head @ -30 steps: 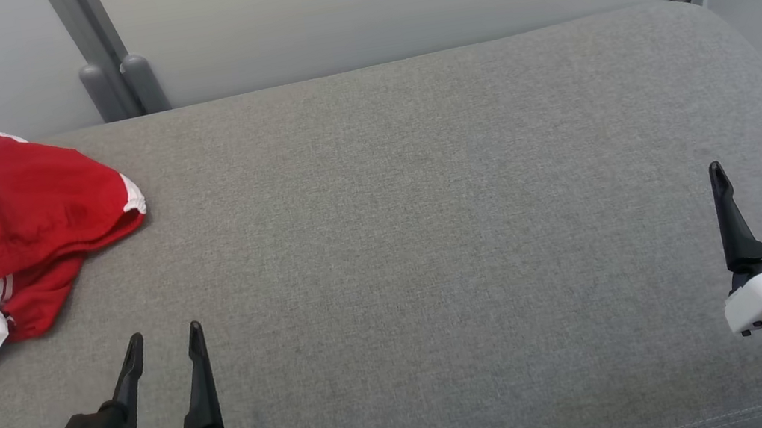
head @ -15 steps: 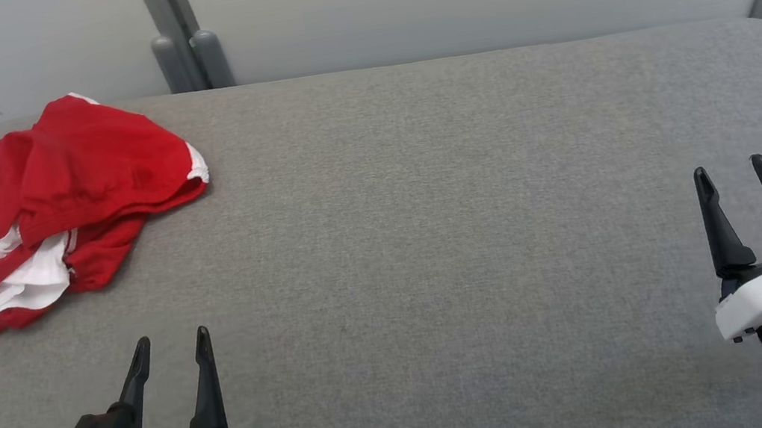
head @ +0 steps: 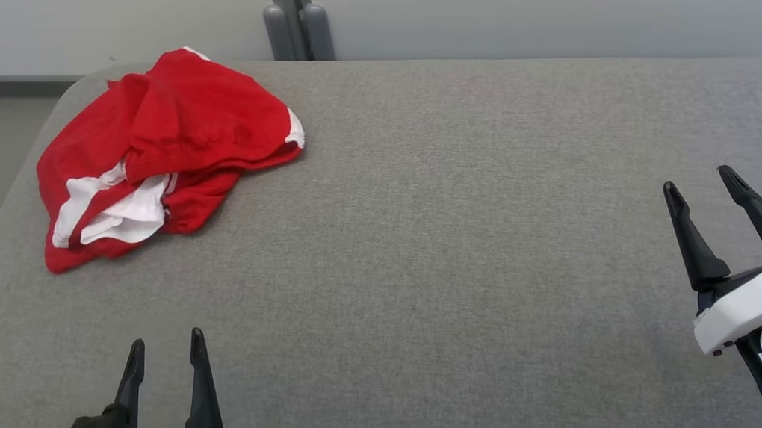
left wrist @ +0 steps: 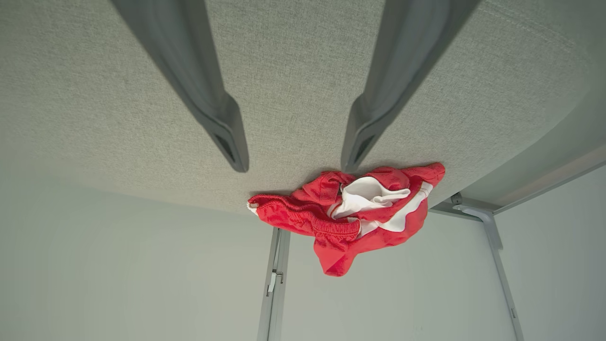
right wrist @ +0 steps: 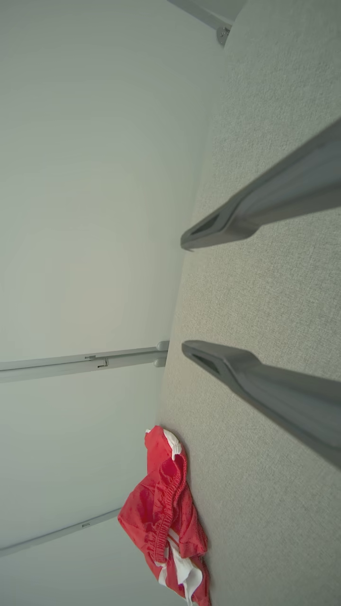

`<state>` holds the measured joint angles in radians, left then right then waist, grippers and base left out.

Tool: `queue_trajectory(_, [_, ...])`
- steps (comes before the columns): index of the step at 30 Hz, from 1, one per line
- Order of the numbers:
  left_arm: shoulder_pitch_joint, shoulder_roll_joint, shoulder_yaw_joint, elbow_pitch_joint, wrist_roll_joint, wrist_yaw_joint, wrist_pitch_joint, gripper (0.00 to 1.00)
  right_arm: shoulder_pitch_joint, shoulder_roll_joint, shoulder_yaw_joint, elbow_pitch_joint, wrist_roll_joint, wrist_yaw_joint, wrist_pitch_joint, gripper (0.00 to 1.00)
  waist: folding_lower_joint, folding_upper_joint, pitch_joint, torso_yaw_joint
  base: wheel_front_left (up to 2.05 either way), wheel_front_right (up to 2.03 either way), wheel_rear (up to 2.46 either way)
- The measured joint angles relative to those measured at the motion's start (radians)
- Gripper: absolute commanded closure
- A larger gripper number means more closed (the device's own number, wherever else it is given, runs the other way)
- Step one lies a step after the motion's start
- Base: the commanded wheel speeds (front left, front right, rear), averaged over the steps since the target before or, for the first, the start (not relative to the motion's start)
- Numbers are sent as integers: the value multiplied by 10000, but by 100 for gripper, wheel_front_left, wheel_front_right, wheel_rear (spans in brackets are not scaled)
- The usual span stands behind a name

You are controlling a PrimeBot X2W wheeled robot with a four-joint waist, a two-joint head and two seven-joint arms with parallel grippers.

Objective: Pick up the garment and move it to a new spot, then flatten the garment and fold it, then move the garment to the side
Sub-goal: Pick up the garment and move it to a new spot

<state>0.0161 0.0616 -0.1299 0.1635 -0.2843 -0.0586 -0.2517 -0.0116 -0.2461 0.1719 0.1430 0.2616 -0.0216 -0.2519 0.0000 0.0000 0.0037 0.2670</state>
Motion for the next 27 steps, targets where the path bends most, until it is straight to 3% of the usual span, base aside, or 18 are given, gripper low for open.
queue_trajectory(9, [13, -35, 360, -136, 0, -29, -2, 0, -78, 105, 151, 50, -167, 128, 0, 0, 0, 0, 193, 722, 0, 0, 0])
queue_trajectory(20, [-31, -100, 782, -441, -295, -27, -2, 0, -293, -67, 12, 19, -255, 213, 0, 0, 0, 0, 749, 723, 0, 0, 0])
queue_trajectory(27, [-1166, -153, 1091, -460, -792, -15, -2, 0, -928, -477, -73, -290, -431, 232, 0, 0, 0, 0, 1588, 653, 0, 0, 0])
